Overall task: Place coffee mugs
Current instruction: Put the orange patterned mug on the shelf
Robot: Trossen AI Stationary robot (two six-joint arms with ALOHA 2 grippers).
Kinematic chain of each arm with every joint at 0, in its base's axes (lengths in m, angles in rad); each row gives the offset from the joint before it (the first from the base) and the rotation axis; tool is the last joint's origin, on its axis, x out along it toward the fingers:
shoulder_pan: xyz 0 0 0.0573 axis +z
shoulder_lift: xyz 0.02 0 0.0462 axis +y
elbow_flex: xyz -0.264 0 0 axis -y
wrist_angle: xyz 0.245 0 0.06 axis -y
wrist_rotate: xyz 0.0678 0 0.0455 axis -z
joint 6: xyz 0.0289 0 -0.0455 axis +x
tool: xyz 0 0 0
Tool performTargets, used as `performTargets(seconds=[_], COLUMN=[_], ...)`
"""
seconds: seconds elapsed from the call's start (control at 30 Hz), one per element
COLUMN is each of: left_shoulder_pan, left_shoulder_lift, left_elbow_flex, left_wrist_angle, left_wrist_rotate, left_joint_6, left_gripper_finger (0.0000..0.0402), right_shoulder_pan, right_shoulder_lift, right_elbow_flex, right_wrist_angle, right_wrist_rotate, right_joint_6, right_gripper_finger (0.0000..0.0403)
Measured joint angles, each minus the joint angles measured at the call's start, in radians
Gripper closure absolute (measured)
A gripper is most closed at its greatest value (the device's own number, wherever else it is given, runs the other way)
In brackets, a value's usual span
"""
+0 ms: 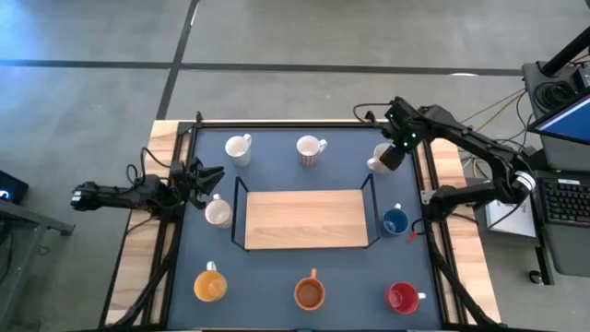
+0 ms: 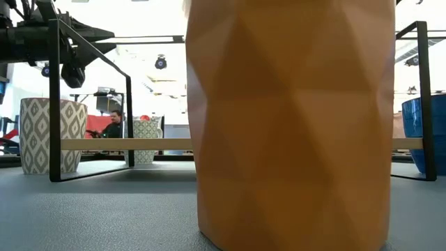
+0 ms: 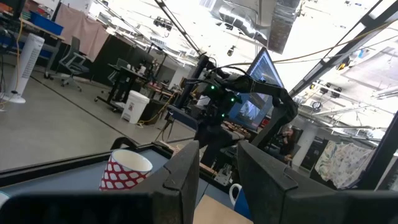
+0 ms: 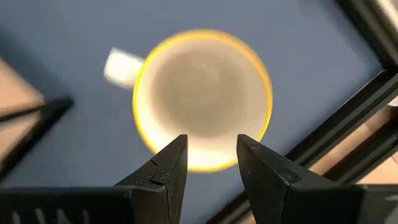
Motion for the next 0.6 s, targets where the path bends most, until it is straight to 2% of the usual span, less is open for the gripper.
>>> performTargets(seconds=[0.2,0.4,0.6], left_shoulder_pan=[0.0,0.0,0.0], left_shoulder_lift=[0.0,0.0,0.0], left_elbow_flex=[0.0,0.0,0.0], left_wrist_angle=[0.0,0.0,0.0], left_wrist_rotate=[0.0,0.0,0.0], left_joint_6=[0.0,0.0,0.0], left_gripper_finger=[0.0309,0.0309,0.0309], right_shoulder_pan=[0.001,0.023,0.063], right_shoulder_lift=[0.0,-0.003,0.0], right_elbow_flex=[-0.052,-0.07,-0.079], right_wrist_angle=[-0.012,0.018,0.035], right_wrist_rotate=[-0.062,-0.051,-0.048], right_joint_6=[-0.047,-0.108,-0.235], right_gripper_finger=[0.0275,0.0275,0.0275])
